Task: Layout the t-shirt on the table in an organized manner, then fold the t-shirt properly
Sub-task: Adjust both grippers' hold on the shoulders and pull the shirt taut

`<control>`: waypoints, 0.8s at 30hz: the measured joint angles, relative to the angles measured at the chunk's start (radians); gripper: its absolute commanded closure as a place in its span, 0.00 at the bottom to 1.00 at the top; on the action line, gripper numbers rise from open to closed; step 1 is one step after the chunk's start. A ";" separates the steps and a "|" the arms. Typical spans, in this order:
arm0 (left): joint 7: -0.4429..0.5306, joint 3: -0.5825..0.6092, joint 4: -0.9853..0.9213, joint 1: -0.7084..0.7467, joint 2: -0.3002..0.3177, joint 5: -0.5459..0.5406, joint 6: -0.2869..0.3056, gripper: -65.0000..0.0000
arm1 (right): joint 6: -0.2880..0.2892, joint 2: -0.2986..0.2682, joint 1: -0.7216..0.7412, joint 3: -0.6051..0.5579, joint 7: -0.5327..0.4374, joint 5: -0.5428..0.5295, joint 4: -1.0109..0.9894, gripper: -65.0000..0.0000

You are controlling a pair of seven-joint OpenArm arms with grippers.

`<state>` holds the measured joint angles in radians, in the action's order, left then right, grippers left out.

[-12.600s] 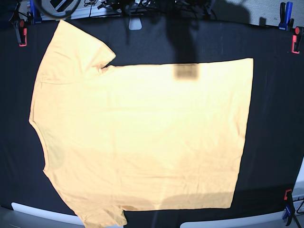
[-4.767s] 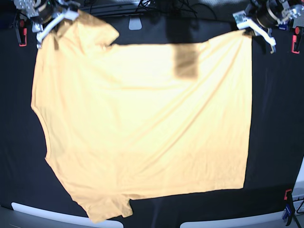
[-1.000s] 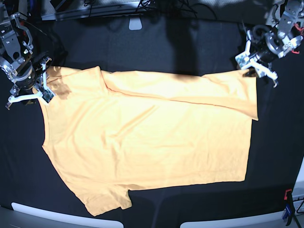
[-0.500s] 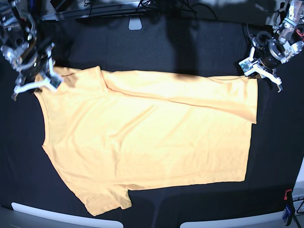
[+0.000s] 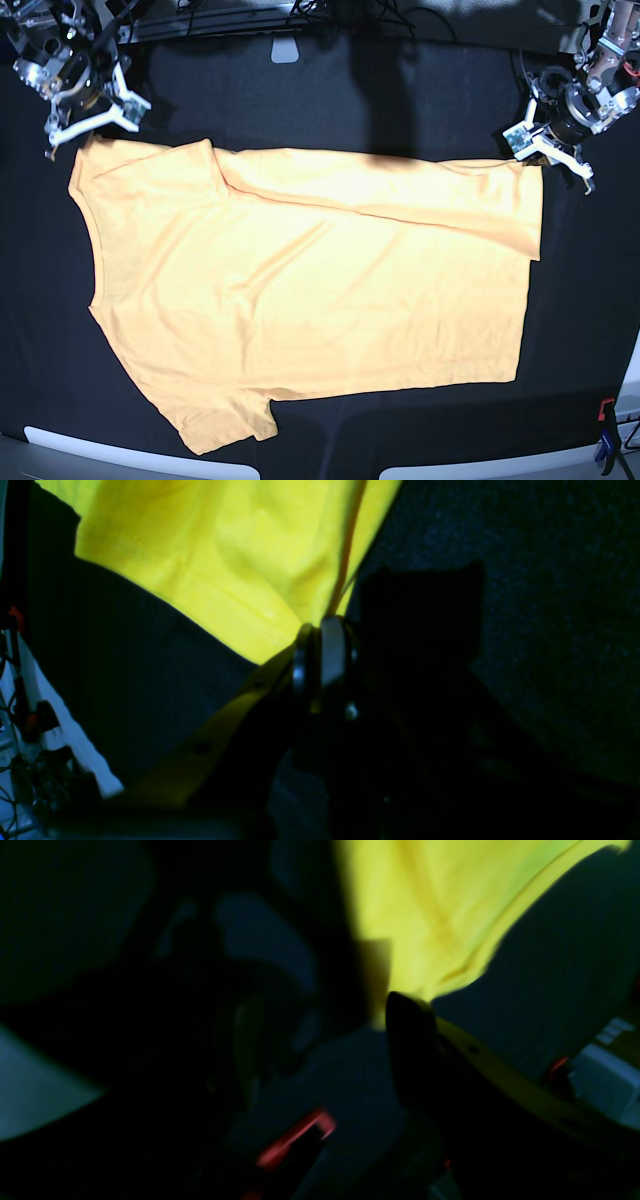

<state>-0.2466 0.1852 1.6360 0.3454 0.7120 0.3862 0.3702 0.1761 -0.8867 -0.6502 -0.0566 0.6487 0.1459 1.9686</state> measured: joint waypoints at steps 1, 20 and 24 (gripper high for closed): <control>0.000 0.000 0.000 0.000 0.000 0.000 0.000 1.00 | 0.000 0.000 0.009 0.000 -0.003 0.000 -0.010 0.43; 0.000 0.000 0.000 0.000 0.000 0.000 0.000 1.00 | 0.053 0.000 0.244 -0.183 -0.017 0.040 -0.166 0.52; 0.000 0.000 0.000 0.000 0.000 0.000 0.000 1.00 | 0.049 0.001 0.288 -0.217 -0.012 0.086 -0.193 0.52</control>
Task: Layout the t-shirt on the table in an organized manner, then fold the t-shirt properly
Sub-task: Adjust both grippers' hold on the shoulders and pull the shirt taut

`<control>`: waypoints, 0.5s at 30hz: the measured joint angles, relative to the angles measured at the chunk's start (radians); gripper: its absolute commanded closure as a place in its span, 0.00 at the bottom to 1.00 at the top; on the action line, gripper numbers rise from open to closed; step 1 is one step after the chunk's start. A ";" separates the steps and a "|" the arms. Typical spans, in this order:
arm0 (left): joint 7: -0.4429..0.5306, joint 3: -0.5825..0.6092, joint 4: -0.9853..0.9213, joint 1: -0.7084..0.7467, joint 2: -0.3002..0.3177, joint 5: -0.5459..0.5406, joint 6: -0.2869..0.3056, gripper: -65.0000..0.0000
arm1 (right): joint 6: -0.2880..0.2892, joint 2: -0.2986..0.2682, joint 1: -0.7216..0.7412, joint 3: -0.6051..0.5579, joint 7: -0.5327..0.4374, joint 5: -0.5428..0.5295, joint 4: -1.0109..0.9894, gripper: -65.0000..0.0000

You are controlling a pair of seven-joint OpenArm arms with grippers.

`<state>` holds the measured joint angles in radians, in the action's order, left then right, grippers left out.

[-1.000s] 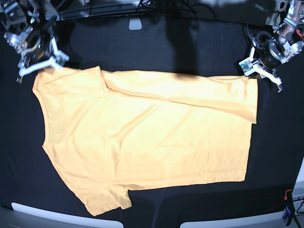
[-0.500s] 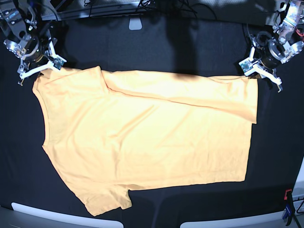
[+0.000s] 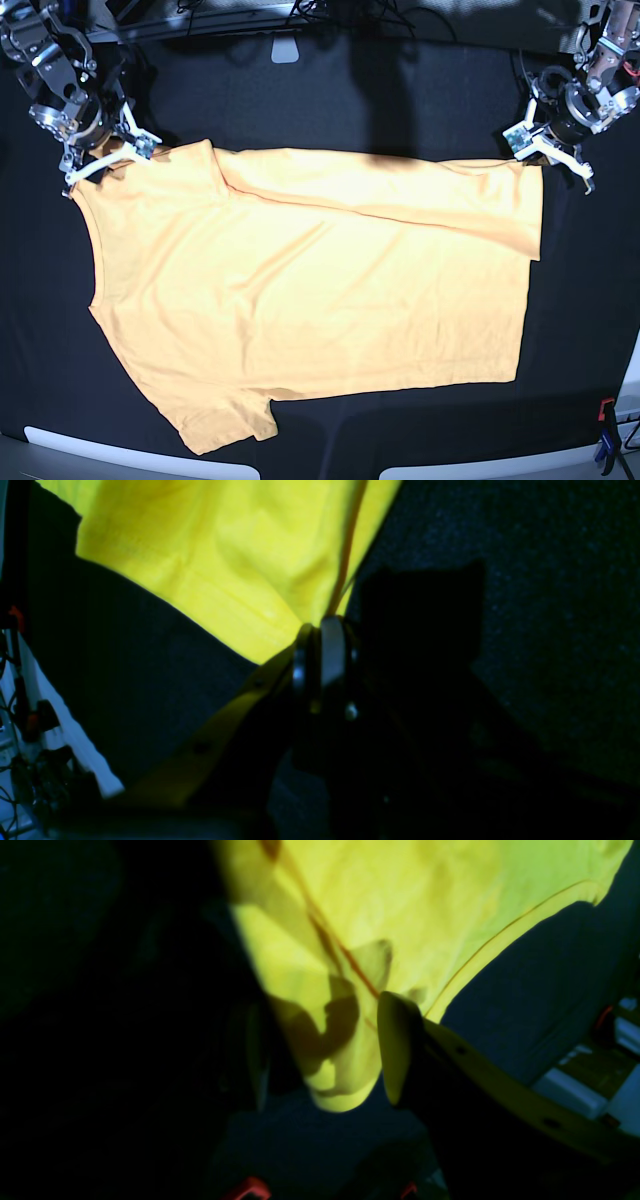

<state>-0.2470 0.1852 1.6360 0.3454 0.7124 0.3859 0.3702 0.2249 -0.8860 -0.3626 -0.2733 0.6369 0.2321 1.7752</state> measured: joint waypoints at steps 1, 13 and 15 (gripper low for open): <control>0.000 0.000 0.000 0.000 0.000 0.000 0.000 1.00 | 0.000 0.000 0.008 0.000 0.000 0.000 -0.009 0.52; 0.000 0.000 0.000 0.000 0.000 0.000 0.000 1.00 | -0.004 -0.001 0.019 0.000 0.010 0.004 -0.034 1.00; 0.000 0.000 0.000 0.000 0.000 -0.002 0.000 1.00 | -0.004 0.000 0.019 0.000 0.037 0.003 -0.033 1.00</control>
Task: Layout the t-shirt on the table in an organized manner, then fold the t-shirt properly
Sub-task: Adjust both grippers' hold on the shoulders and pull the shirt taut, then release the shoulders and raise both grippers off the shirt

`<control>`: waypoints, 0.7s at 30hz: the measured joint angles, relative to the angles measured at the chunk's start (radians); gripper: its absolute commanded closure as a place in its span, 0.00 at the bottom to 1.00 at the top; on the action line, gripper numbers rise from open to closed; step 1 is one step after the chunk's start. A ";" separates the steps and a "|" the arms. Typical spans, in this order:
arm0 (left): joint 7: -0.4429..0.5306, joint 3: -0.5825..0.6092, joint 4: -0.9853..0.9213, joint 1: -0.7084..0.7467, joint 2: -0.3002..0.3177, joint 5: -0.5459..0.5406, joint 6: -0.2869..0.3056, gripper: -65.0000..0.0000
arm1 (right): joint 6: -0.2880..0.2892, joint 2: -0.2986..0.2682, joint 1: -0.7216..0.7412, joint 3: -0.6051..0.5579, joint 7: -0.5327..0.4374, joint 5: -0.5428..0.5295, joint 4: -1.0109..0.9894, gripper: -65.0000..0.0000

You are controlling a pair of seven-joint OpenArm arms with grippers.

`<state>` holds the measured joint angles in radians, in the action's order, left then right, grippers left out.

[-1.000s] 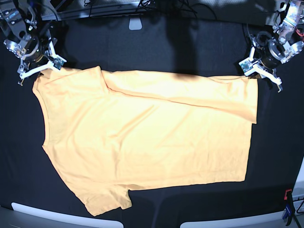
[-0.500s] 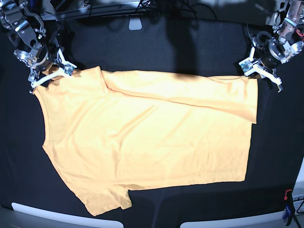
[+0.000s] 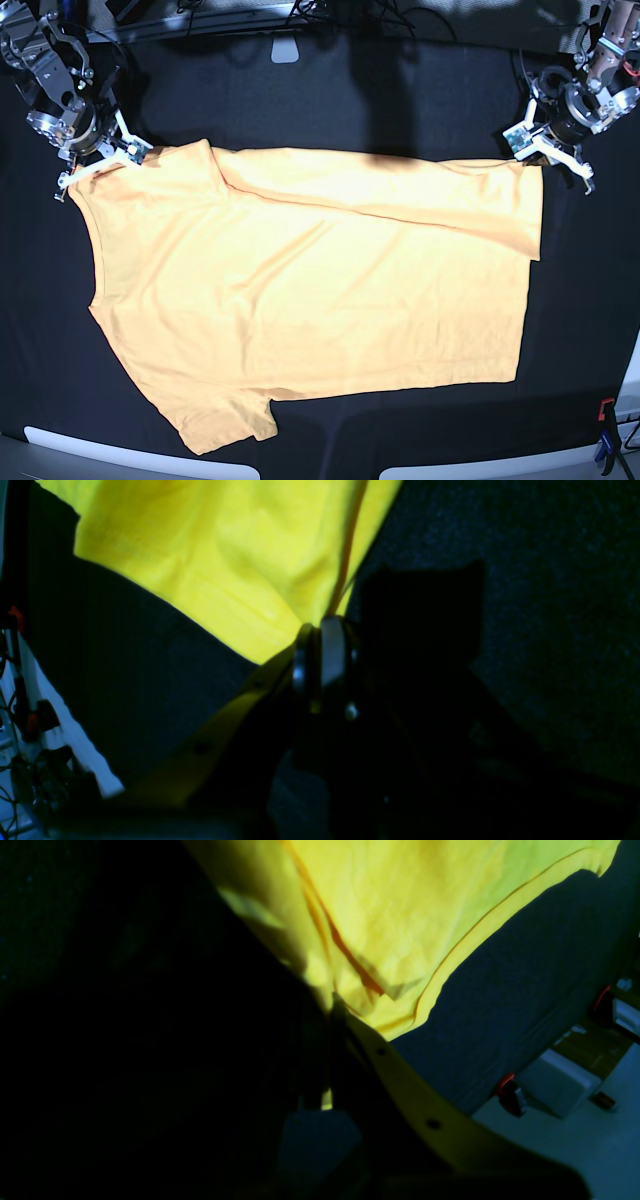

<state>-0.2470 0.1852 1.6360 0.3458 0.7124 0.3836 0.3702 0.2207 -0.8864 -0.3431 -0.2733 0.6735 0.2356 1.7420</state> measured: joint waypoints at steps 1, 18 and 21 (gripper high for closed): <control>-0.001 0.000 0.000 0.001 0.000 -0.013 0.000 1.00 | 0.000 0.000 0.000 0.000 0.036 0.000 0.003 1.00; -0.089 -0.001 0.161 0.240 0.124 -0.065 -0.003 1.00 | -0.007 -0.164 -0.236 0.001 0.200 -0.093 0.172 1.00; -0.091 -0.002 0.176 0.278 0.143 -0.065 -0.003 1.00 | -0.007 -0.164 -0.299 0.001 0.200 -0.048 0.177 1.00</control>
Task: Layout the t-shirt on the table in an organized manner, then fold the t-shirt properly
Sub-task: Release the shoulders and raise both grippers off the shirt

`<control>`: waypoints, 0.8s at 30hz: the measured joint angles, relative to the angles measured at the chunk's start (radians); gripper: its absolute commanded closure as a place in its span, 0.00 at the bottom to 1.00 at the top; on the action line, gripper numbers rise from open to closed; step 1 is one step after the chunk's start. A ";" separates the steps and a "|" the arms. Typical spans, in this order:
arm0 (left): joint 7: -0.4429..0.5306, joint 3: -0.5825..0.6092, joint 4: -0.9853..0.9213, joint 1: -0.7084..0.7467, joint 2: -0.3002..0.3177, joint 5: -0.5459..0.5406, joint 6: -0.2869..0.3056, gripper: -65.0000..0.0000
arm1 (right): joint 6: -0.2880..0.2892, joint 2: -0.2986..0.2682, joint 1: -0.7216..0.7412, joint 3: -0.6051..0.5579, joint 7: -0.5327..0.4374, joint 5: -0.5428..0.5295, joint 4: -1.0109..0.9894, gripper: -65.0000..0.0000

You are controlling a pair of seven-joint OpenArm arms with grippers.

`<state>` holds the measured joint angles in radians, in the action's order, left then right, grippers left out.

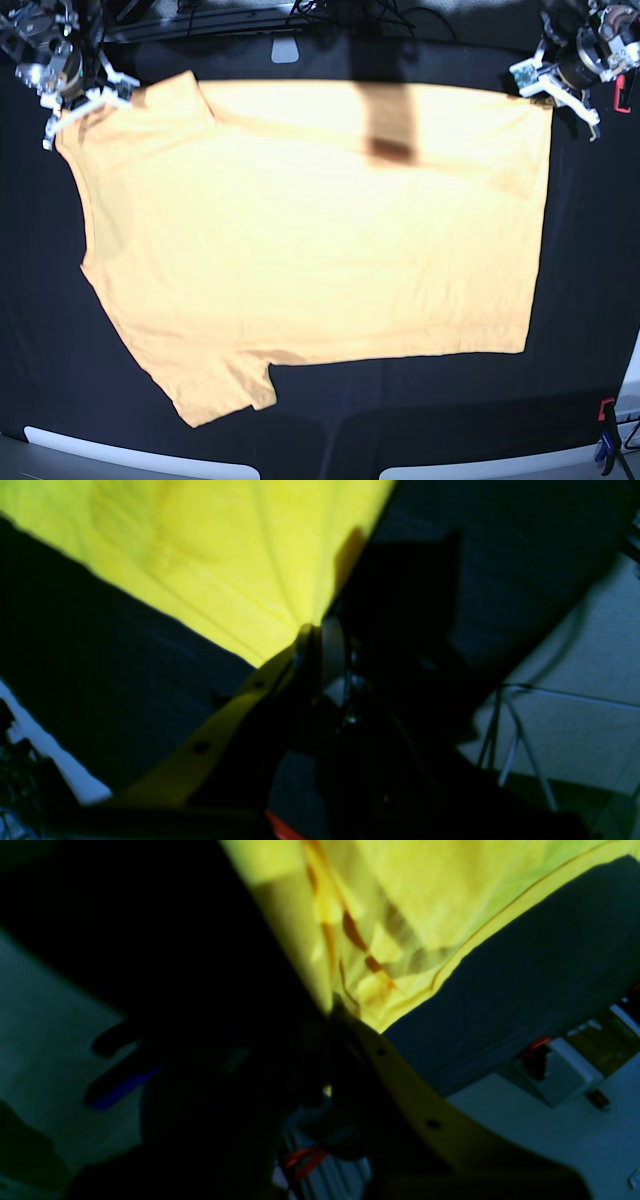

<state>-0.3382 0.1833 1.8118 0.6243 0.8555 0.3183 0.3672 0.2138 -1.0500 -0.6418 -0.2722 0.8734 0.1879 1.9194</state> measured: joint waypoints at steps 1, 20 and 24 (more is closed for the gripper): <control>-0.003 0.000 0.003 0.012 0.003 0.000 0.000 1.00 | 0.000 0.000 -0.018 0.000 0.000 0.002 0.000 1.00; -0.031 0.000 0.011 0.090 0.010 0.001 -0.004 0.87 | -0.080 0.000 -0.126 0.002 0.008 0.048 0.042 1.00; -0.103 -0.002 0.038 0.090 0.013 0.001 -0.012 0.61 | -0.082 -0.002 -0.126 0.003 0.035 0.040 0.106 0.83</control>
<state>-0.4408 0.1814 1.8496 0.7143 0.8680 0.3191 0.3553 0.1314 -1.0523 -0.7677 -0.2695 0.9081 0.2276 2.0251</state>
